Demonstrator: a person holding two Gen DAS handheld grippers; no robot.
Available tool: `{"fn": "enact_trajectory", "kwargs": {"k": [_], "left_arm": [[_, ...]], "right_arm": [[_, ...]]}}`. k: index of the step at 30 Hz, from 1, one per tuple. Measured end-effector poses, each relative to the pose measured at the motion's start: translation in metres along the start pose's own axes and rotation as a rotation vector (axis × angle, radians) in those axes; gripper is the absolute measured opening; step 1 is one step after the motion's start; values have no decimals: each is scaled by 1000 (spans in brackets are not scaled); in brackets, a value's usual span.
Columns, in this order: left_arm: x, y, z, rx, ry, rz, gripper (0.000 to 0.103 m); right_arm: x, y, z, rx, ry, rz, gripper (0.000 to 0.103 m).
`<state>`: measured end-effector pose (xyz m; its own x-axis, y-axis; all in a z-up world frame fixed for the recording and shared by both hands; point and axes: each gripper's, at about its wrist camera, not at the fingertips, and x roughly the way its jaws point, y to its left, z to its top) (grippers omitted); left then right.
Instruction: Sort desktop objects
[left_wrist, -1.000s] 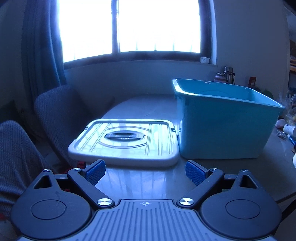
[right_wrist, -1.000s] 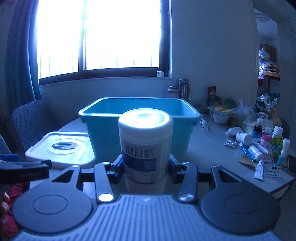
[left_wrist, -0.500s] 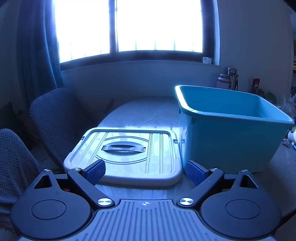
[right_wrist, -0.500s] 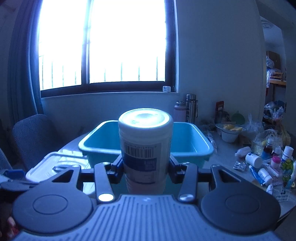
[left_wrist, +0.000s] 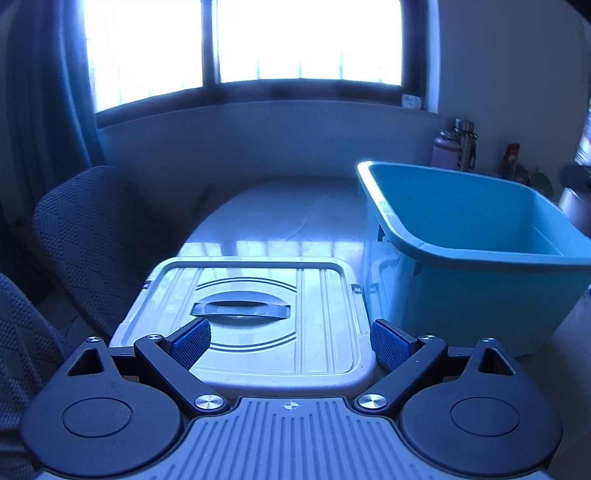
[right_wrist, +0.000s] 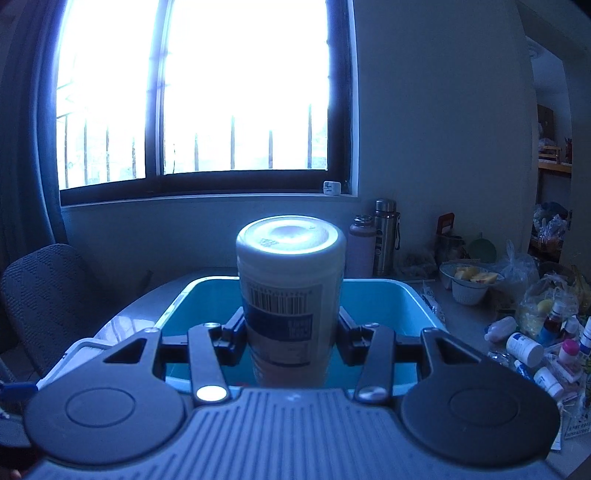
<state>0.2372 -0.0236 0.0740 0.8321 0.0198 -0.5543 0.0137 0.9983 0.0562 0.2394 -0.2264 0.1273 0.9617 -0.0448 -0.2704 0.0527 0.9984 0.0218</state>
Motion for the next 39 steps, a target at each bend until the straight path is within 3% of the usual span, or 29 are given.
{"fn": "enact_trajectory", "kwargs": {"k": [9,16,18,19,20,21,24,39], "left_arm": [[29,14,3,13,33,-39,95],[49,22,10,24,26,-64,95],[53,22,11,15,30,-78,95],[54,22,11,14,30,-83,95],[55,21,12,18,29,-86,95],[56,19,12,24,25,-87,95],[55,17,12,25,15,-91,95],[42,2,10,14,9,-70,95]], "right_arm": [[55,18,-4,6,56,-24,48],[73,25,-7,20,77,-59,48],[76,27,-7,5,98,-78,58],[78,29,-7,-10,109,-93,81],[77,29,-6,-17,97,-111,95],[75,29,-6,-23,80,-130,96],[71,28,-2,-20,50,-156,97],[41,14,-13,37,13,-129,97]]}}
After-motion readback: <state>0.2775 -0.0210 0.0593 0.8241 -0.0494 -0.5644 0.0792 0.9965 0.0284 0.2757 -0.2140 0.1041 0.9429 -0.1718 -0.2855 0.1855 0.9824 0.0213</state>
